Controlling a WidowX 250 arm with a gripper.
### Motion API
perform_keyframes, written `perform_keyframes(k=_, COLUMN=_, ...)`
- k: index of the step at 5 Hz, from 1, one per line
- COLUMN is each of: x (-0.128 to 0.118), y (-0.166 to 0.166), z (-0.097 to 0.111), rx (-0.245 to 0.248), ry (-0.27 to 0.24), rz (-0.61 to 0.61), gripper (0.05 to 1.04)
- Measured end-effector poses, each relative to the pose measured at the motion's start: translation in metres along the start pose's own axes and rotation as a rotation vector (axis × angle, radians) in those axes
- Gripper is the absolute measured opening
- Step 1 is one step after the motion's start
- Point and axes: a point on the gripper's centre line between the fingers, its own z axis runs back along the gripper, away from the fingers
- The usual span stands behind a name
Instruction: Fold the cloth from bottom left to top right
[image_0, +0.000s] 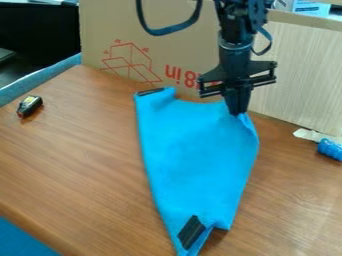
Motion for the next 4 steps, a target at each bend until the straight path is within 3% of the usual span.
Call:
perform_keyframes(k=1, x=-0.0065, y=-0.0061, z=0.0011, rx=0.026, ry=-0.014, rz=0.003, gripper=0.201)
perform_keyframes(k=4, x=-0.0066, y=-0.0106, z=0.0082, rx=0.029, ry=-0.018, rz=-0.042, gripper=0.989)
